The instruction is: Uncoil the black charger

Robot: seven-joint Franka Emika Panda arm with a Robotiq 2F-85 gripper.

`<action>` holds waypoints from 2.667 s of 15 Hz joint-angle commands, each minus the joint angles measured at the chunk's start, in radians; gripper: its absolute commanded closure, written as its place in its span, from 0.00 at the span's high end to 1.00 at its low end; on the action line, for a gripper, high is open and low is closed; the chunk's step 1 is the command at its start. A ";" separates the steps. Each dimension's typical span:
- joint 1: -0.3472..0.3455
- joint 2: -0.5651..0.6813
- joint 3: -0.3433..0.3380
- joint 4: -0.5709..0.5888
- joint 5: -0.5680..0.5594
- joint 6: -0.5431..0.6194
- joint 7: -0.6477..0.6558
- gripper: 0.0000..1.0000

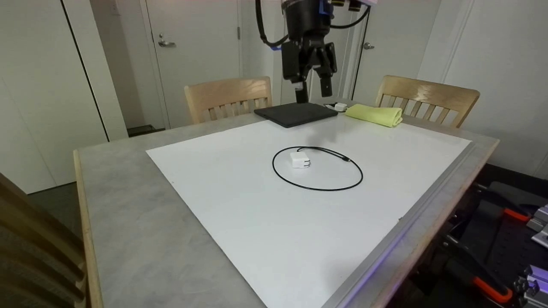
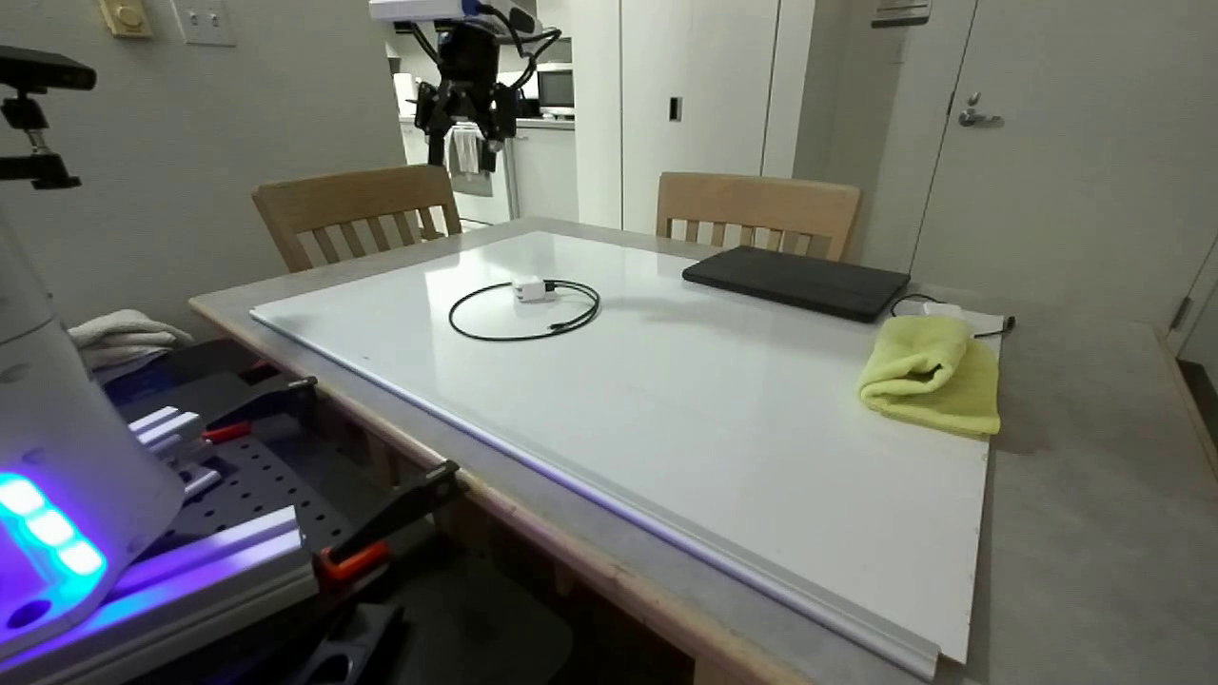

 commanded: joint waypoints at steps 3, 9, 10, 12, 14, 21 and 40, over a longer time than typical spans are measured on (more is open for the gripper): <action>0.021 0.113 -0.046 0.069 0.019 0.015 0.128 1.00; 0.020 0.214 -0.078 0.128 0.050 0.028 0.248 1.00; 0.019 0.233 -0.083 0.139 0.057 0.033 0.257 1.00; 0.019 0.262 -0.092 0.163 0.074 0.034 0.272 1.00; 0.022 0.291 -0.105 0.187 0.090 0.040 0.310 1.00; 0.022 0.367 -0.142 0.231 0.156 0.057 0.429 1.00; -0.007 0.395 -0.161 0.158 0.258 0.115 0.409 1.00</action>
